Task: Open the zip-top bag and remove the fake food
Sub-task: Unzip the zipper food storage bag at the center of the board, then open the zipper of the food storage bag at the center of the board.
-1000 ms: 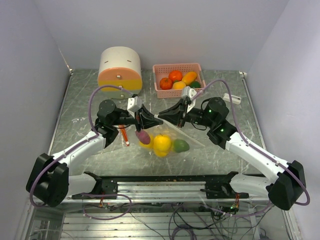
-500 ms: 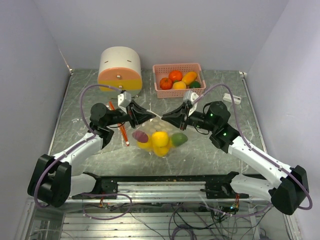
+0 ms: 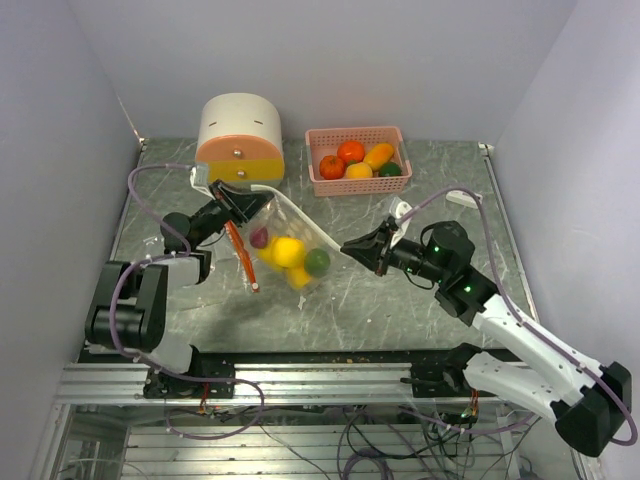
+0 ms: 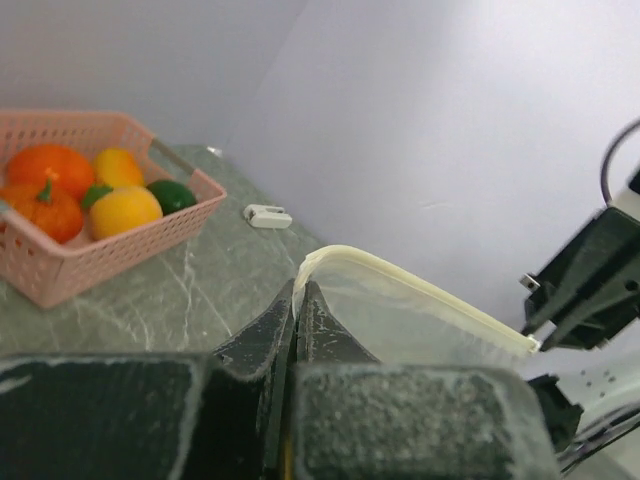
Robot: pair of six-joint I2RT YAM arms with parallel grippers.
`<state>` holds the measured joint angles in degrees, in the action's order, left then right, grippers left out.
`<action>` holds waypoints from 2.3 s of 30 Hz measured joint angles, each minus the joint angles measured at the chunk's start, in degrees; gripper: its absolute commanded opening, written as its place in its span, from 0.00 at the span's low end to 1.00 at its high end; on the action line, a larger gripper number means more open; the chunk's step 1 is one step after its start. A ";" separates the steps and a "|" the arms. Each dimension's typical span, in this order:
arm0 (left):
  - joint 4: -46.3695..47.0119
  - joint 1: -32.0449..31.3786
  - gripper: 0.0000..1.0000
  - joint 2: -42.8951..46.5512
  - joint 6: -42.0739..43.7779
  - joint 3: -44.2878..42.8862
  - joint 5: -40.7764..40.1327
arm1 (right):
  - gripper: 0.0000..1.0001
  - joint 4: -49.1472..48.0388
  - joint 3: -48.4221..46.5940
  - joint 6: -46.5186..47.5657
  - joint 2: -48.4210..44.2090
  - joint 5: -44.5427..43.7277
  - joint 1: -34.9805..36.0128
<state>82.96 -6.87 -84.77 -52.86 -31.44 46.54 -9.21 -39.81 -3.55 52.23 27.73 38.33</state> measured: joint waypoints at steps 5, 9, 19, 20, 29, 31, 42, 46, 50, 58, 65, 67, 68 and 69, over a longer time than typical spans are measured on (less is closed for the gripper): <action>1.73 1.27 0.07 -5.01 -6.56 0.33 -1.18 | 0.00 3.54 0.59 0.66 -4.50 -1.99 0.00; 3.04 1.14 0.07 -4.57 -8.59 0.39 -0.98 | 0.00 4.61 0.63 1.05 -5.81 -2.82 0.00; 3.17 -4.07 0.07 -4.90 -7.54 -1.49 3.13 | 0.40 5.42 -1.05 0.35 -1.36 -2.84 0.00; 3.23 -5.16 0.07 -4.92 -6.99 -1.40 3.41 | 0.40 5.38 -1.42 0.22 -0.94 -3.02 0.00; 3.54 -9.11 0.07 -4.79 -2.60 1.68 6.19 | 0.39 2.97 -2.14 -0.35 2.73 -8.31 0.00; 3.56 -9.14 0.07 -4.37 -2.14 2.14 6.49 | 0.39 2.54 -2.32 -0.48 4.37 -9.18 0.00; 3.67 -9.20 0.07 -3.21 -1.31 2.75 7.28 | 0.40 -0.83 -2.29 -2.12 8.50 -8.26 0.00; 3.67 -9.20 0.07 -3.21 -1.31 2.75 7.30 | 0.41 -1.49 -2.29 -2.78 9.92 -7.04 0.00; 3.69 -9.20 0.07 -3.21 -1.29 2.75 7.32 | 0.41 -2.36 -2.25 -3.41 10.71 -5.62 0.00; 3.72 -9.20 0.07 -3.21 -1.18 2.75 7.32 | 0.42 -4.33 -1.46 -4.20 12.31 -4.52 0.00; 3.72 -9.20 0.07 -3.21 -1.05 2.75 7.30 | 0.40 -4.74 -1.09 -4.31 15.19 -4.98 0.00; 3.72 -9.20 0.07 -3.21 -1.03 2.75 7.30 | 0.36 -4.87 -1.09 -4.31 15.93 -5.09 0.02; 3.72 -9.20 0.07 -3.21 -1.01 2.75 7.30 | 0.32 -4.90 -1.09 -4.31 16.26 -5.09 0.02; 3.72 -9.20 0.07 -3.21 -1.01 2.75 7.32 | 0.28 -4.90 -1.09 -4.28 16.50 -5.11 0.02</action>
<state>86.67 -16.08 -87.99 -53.87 -28.69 53.87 -14.11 -40.91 -7.84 68.73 22.61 38.35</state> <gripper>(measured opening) 0.075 0.375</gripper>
